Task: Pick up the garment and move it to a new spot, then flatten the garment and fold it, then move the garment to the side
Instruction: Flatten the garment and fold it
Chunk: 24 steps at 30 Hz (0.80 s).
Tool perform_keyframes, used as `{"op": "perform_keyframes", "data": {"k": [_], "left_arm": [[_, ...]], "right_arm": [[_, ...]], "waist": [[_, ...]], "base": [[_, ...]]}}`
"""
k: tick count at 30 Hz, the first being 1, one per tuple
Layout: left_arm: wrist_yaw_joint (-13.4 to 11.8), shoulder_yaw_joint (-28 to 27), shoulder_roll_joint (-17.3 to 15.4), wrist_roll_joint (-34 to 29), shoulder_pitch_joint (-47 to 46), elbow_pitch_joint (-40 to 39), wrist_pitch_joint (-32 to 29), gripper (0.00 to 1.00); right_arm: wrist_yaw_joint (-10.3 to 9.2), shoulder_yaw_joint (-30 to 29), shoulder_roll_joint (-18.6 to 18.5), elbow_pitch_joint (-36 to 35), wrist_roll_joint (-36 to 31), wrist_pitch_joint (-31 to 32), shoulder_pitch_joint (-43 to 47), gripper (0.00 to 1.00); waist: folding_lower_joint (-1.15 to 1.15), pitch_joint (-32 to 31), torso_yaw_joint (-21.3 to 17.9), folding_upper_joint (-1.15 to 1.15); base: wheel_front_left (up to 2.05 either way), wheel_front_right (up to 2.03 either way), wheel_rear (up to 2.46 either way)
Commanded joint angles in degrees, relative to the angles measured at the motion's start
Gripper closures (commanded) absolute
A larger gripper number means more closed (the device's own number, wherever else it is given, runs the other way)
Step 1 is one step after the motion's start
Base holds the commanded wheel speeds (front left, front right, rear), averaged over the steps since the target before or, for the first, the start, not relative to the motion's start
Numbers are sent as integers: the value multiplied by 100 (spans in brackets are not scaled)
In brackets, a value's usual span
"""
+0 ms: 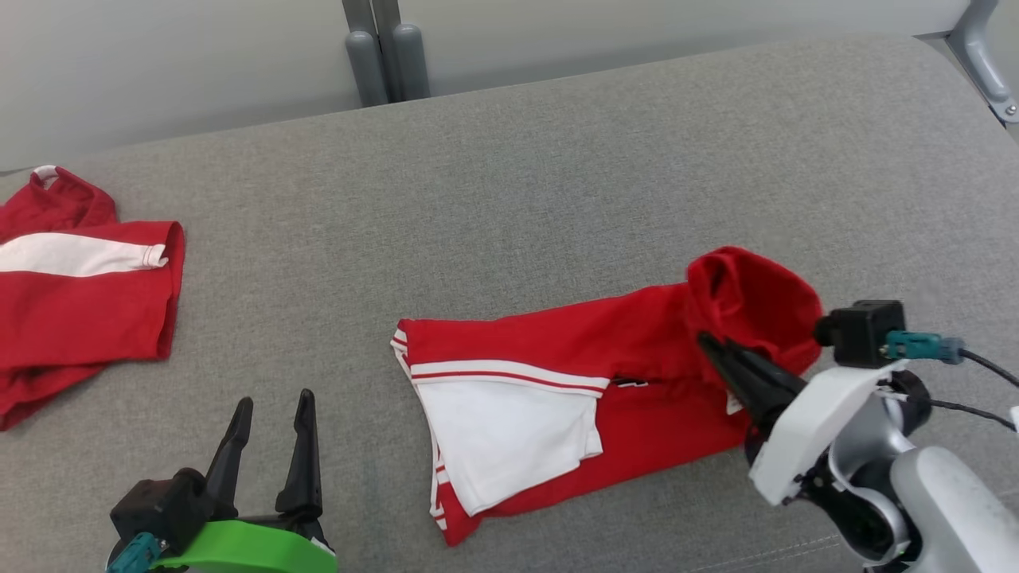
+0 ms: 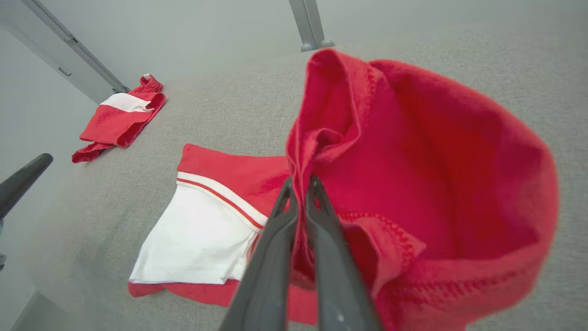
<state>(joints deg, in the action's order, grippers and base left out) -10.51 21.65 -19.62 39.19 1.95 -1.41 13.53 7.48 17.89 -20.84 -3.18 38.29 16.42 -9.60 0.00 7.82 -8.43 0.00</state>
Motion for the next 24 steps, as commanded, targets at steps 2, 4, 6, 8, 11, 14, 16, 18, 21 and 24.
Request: {"op": "perform_keyframes", "data": {"k": [2,4,6,8,11,14,16,18,21,24], "left_arm": [[37,7,-5,-1,-105,29,-1,0],[43,32,11,2,-109,46,-3,0],[50,60,21,4,-114,59,-13,0],[68,85,29,8,-127,70,-20,0],[89,125,47,14,-145,88,-29,0],[107,158,62,10,-181,108,-29,0],[119,174,73,-2,-205,116,-34,0],[127,192,86,-13,-218,132,-33,0],[145,230,107,-29,-268,160,-38,0],[150,255,124,-43,-303,197,-34,0]], "right_arm": [[2,260,189,-37,10,35,-145,100],[2,528,388,36,20,51,-229,100],[2,854,574,141,47,79,-314,100],[2,1112,737,317,18,26,-420,100],[3,1438,1044,652,97,-69,-545,100],[3,1636,1289,1120,115,-229,-718,100],[2,1715,1416,1427,158,-361,-825,100],[3,1753,1538,1750,158,-509,-954,100],[3,1844,1643,2209,195,-627,-1089,100],[3,1945,1714,2556,199,-817,-1219,21]], "waist": [[0,-52,82,0],[0,-87,142,0],[0,-115,212,0],[0,-140,291,0],[0,-161,411,0],[0,-159,543,0],[0,-145,630,0],[0,-127,705,0],[0,-106,812,0],[0,-95,891,0]], "base": [[0,0,0],[0,0,0],[0,0,0],[0,0,0],[0,0,0],[0,0,0],[0,0,0],[0,0,0],[0,0,0],[0,0,0]]}}
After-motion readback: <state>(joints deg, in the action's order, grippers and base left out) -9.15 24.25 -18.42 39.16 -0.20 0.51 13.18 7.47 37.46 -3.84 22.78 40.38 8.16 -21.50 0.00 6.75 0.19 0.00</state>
